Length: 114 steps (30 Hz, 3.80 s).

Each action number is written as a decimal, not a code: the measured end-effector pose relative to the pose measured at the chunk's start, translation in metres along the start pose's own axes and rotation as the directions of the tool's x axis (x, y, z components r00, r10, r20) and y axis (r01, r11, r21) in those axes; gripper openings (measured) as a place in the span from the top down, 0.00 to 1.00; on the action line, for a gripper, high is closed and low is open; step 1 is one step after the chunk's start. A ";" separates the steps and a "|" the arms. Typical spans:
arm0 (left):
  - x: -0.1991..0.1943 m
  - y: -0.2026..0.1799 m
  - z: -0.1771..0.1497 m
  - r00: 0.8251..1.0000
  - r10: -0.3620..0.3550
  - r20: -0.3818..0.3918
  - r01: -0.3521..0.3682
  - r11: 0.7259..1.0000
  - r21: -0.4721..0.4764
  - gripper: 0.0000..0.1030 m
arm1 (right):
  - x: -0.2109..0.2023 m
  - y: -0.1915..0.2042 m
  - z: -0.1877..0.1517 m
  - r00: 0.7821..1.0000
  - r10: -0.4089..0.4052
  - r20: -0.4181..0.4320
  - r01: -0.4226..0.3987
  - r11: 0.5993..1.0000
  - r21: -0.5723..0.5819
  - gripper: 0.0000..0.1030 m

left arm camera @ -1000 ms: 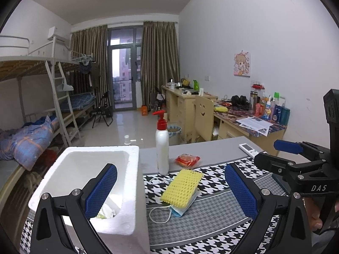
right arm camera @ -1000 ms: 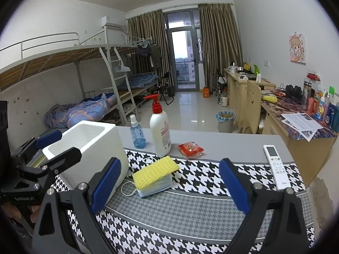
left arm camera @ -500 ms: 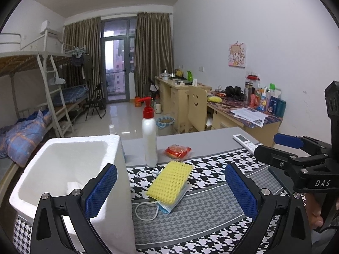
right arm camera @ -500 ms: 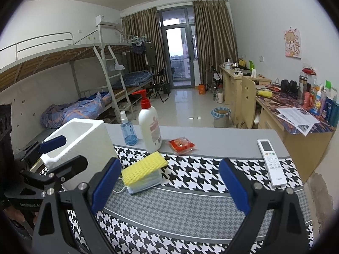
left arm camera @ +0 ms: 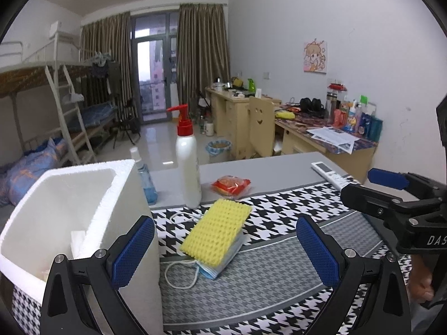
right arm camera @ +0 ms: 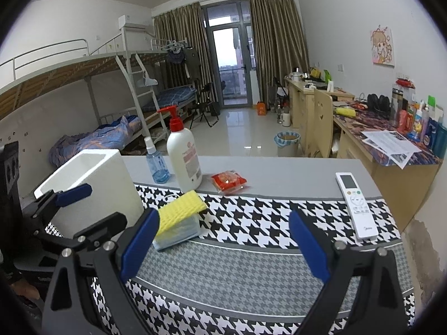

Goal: Organize soft objects
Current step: 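Reach the left gripper to the yellow mesh sponge and close on it, then grasp the blue face mask with the right gripper while the left holds the sponge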

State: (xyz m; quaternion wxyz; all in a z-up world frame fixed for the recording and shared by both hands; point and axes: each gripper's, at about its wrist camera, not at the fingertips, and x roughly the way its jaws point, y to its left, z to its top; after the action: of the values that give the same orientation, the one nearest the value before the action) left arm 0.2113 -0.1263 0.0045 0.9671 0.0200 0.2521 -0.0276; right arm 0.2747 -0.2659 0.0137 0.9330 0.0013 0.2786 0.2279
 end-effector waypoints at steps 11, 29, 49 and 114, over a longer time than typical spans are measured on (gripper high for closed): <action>0.010 -0.020 0.001 1.000 0.011 0.011 -0.011 0.998 0.065 0.01 | 0.005 -0.020 0.000 1.000 0.003 -0.008 -0.002 0.999 0.043 0.07; 0.063 -0.014 -0.017 0.991 0.038 -0.130 -0.034 0.999 0.030 0.12 | 0.021 -0.030 -0.007 0.998 0.038 -0.043 -0.036 0.998 0.049 0.07; 0.113 0.007 -0.042 0.951 0.008 -0.309 -0.015 1.000 -0.020 0.47 | 0.029 -0.025 -0.015 0.994 0.065 -0.088 -0.061 0.997 0.044 0.07; 0.035 0.019 -0.071 0.976 -0.009 -0.219 -0.003 0.998 -0.055 0.89 | 0.113 0.031 -0.036 0.939 0.023 -0.342 -0.044 0.998 -0.055 0.23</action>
State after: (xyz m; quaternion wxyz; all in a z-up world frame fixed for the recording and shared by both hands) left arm 0.2083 -0.1053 -0.0745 0.9336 -0.0039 0.3577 -0.0196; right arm 0.3262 -0.1942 -0.0716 0.8662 -0.0622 0.4286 0.2491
